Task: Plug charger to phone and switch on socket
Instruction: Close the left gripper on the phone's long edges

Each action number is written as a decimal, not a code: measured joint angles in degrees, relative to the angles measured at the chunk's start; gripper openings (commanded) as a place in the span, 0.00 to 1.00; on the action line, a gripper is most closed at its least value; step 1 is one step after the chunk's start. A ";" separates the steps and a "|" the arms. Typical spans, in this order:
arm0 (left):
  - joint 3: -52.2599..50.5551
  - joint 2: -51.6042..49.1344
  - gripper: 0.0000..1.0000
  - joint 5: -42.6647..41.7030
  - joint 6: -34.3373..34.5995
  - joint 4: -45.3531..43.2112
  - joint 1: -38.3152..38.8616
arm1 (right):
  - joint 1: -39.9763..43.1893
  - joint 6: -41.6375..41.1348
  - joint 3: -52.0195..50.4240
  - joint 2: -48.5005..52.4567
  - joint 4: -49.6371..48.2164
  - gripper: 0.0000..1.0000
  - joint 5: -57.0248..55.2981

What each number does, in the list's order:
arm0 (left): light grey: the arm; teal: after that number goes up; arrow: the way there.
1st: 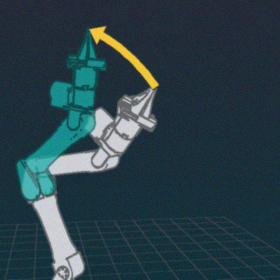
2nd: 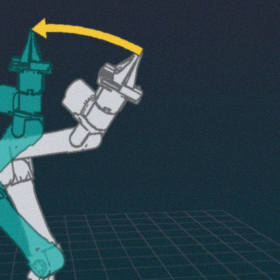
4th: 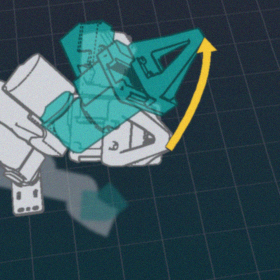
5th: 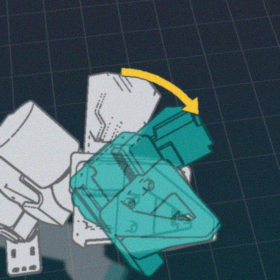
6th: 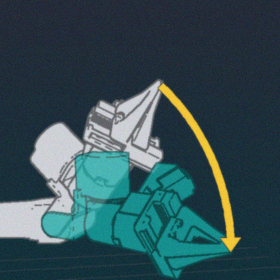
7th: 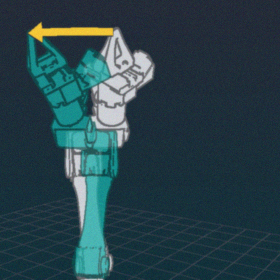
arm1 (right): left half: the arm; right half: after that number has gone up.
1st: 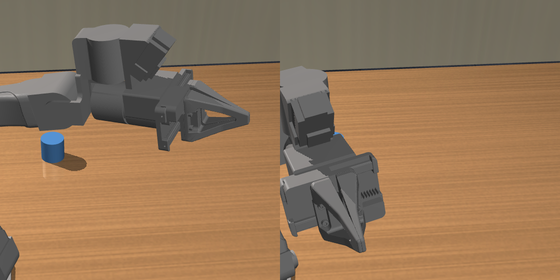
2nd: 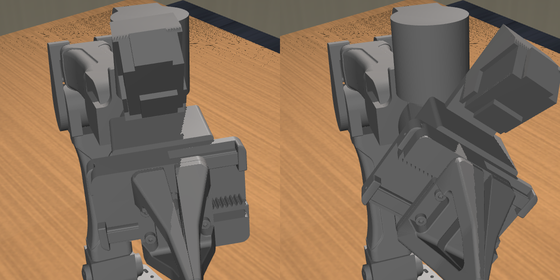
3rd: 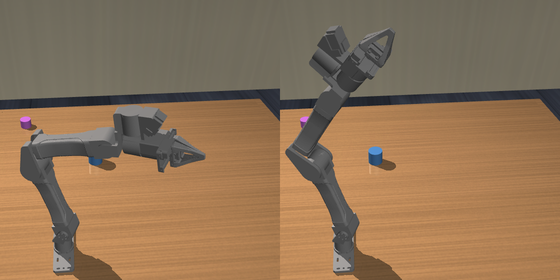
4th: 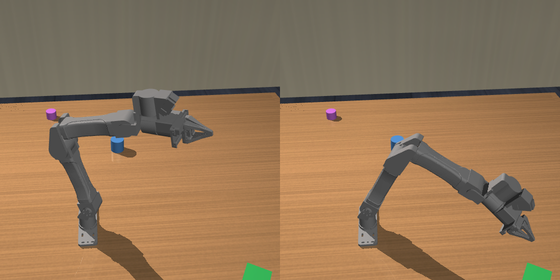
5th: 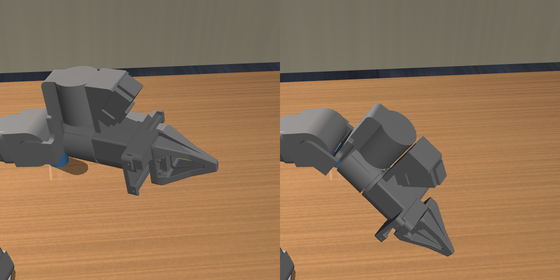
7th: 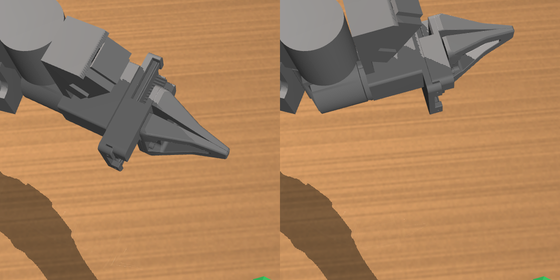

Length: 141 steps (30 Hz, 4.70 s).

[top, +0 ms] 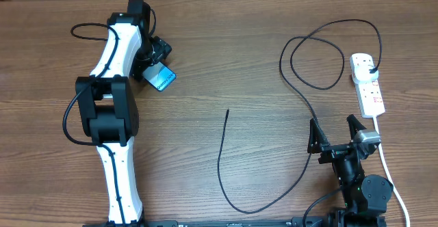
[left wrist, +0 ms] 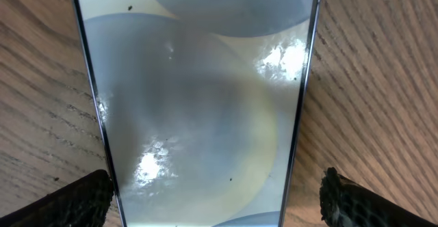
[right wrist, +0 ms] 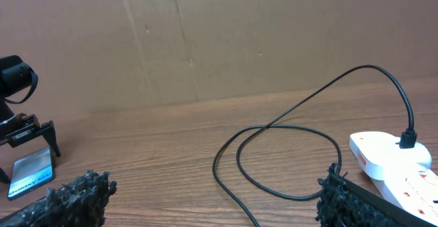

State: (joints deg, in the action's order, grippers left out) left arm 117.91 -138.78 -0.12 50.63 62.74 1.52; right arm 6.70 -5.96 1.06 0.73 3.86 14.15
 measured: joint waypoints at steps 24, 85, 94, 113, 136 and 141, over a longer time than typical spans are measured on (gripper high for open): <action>0.00 0.00 1.00 3.50 2.14 1.81 0.00 | 0.00 -0.02 0.00 0.00 0.04 1.00 -0.02; -1.73 0.00 1.00 3.34 5.05 2.43 0.00 | 0.00 0.00 0.00 0.00 0.02 1.00 -0.02; -2.97 0.50 1.00 3.15 5.18 1.29 0.00 | 0.00 0.00 0.00 0.00 0.04 1.00 0.00; -3.23 0.66 1.00 3.17 5.20 0.98 0.00 | 0.00 0.00 0.00 0.00 0.04 1.00 -0.02; -3.52 0.76 1.00 3.17 6.67 0.24 -0.55 | 0.00 0.00 0.00 0.00 0.04 1.00 -0.02; -3.52 0.76 1.00 3.15 7.02 0.17 -0.94 | 0.00 0.00 0.00 0.00 0.04 1.00 -0.02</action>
State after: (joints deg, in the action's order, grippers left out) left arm 114.39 -138.02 3.03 57.65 62.92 0.58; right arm 6.70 -5.96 1.06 0.73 3.90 14.13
